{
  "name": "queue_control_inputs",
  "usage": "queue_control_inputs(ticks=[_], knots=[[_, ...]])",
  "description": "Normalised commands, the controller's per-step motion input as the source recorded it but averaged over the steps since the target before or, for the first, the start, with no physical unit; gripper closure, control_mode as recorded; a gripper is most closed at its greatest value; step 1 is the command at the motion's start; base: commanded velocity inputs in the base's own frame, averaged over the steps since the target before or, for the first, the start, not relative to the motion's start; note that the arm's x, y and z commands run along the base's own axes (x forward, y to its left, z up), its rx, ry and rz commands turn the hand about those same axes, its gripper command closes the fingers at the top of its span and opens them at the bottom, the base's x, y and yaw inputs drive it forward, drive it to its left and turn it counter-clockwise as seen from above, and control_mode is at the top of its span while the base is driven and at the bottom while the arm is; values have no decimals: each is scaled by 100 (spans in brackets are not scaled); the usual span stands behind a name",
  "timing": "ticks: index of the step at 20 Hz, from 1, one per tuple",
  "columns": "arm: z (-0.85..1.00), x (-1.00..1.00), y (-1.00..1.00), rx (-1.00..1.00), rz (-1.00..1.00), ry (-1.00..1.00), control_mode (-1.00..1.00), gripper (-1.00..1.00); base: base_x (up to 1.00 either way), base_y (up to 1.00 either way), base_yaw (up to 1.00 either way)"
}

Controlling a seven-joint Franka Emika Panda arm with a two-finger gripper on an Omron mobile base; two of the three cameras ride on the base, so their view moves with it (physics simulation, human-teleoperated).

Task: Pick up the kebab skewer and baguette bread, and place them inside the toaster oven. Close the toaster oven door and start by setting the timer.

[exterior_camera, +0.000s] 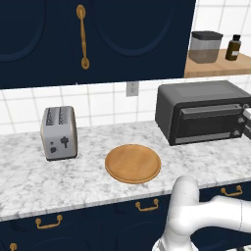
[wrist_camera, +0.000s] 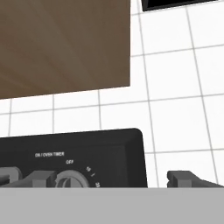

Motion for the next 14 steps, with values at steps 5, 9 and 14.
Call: queue_control_inputs(ticks=[5,9,14], knots=[[0,0,0,0,0,0,-100,-100,0,0,0],[-2,0,0,0,0,0,-100,-100,0,0,0],[-10,0,0,0,0,0,-100,-100,0,0,0]])
